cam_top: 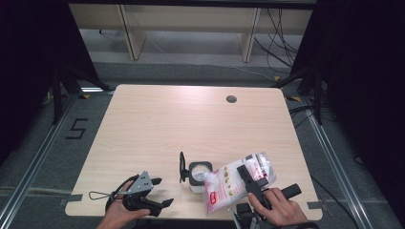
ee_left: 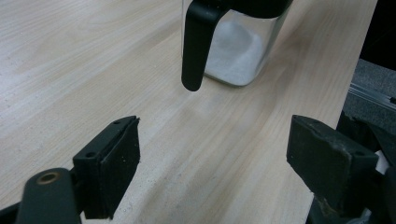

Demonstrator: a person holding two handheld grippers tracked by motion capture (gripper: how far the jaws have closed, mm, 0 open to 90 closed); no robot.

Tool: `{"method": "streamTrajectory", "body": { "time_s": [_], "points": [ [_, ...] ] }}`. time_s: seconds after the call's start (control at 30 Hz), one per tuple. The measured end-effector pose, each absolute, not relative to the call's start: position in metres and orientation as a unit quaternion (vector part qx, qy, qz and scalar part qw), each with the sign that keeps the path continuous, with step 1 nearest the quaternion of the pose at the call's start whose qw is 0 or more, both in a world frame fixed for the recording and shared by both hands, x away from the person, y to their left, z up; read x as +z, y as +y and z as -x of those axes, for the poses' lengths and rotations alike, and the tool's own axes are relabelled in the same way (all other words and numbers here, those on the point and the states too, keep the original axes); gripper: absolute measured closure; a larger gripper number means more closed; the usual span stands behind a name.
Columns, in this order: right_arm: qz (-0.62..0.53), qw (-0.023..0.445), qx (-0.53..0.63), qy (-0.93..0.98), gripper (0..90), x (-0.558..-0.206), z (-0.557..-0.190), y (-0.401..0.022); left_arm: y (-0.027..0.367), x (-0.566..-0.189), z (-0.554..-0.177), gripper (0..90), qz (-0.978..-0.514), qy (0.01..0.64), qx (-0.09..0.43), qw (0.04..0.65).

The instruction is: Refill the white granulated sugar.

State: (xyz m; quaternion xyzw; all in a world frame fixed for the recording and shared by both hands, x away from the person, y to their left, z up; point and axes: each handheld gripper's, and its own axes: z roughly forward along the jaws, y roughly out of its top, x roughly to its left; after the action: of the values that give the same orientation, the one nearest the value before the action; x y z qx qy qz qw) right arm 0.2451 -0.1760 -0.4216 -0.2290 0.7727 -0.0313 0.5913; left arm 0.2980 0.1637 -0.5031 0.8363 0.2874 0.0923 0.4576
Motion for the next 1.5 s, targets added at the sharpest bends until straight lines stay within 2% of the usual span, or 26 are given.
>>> {"method": "streamTrajectory", "body": {
  "time_s": [0.3,0.37,0.43,1.5],
  "points": [
    [0.238,0.59,-0.027,0.771,53.0,-0.421,-0.247,-0.1761,0.1637,-0.5029,-0.2977,16.8,-0.837,0.287,0.093,0.457],
    [0.195,0.589,-0.01,0.785,53.2,-0.4261,-0.2451,-0.1806,0.1638,-0.5029,-0.2978,16.8,-0.837,0.287,0.093,0.457],
    [0.238,0.588,-0.022,0.773,53.4,-0.4212,-0.2485,-0.178,0.1638,-0.503,-0.2977,16.8,-0.837,0.287,0.093,0.457],
    [0.221,0.585,-0.016,0.78,55.2,-0.4217,-0.2487,-0.1831,0.164,-0.503,-0.2985,16.8,-0.837,0.282,0.099,0.459]
  ]
}}
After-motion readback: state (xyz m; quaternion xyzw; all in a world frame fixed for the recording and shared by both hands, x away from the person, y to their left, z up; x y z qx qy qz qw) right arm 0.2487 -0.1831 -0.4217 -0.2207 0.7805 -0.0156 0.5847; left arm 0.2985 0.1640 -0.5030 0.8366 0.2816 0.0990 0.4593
